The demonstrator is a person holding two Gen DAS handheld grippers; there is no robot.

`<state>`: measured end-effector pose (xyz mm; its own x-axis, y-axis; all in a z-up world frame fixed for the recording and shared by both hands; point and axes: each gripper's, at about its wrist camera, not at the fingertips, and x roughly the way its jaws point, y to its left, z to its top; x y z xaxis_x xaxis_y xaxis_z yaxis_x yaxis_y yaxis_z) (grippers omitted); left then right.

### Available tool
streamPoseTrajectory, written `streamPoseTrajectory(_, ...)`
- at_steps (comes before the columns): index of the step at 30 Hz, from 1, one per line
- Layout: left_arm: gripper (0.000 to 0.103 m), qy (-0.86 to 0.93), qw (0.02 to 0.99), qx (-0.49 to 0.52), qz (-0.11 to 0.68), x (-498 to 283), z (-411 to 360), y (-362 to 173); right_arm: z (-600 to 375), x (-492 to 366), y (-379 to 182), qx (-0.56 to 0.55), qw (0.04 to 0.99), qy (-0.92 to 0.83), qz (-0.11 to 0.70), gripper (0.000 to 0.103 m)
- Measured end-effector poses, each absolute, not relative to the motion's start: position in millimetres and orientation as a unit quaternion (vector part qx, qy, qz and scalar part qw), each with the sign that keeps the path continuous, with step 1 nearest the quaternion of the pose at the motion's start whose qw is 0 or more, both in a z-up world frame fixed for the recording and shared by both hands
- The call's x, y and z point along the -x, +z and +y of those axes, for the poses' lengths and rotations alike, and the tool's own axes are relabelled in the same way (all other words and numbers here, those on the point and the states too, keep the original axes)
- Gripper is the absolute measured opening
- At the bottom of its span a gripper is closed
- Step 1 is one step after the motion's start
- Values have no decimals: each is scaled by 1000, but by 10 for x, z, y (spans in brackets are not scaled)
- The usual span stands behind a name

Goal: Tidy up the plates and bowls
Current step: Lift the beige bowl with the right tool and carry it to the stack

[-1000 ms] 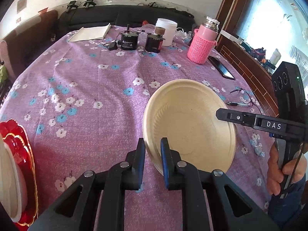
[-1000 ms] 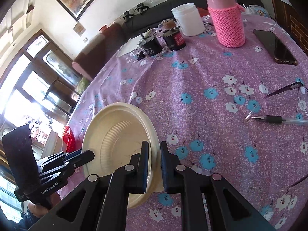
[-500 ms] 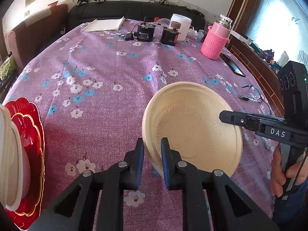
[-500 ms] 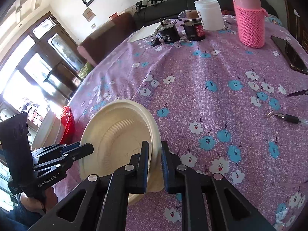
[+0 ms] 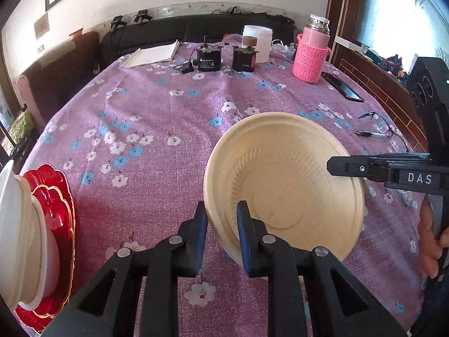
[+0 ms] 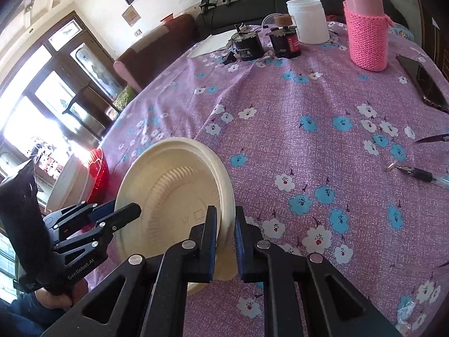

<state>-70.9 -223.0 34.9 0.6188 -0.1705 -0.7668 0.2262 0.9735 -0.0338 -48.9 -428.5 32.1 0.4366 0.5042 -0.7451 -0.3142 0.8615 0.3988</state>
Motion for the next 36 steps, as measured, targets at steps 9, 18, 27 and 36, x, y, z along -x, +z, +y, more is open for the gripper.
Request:
streamPoseTrajectory(9,19,-102,914,-57,389,859,-2180,494,-4207,545,392,-93,846,253,461,13)
streamPoseTrajectory(18,19,-103,921,-53,371,971,-2063,589,-4120,638,436,-113,843,253,461,13)
streamPoseTrajectory(27,19,-97,930,-49,352,1100,-1930,718,-3990,748,597,-118,847,253,452,13)
streamPoseTrajectory(36,27,-94,946,-34,308,1329,-1662,1116,-3731,836,988,-104,854,271,432,13)
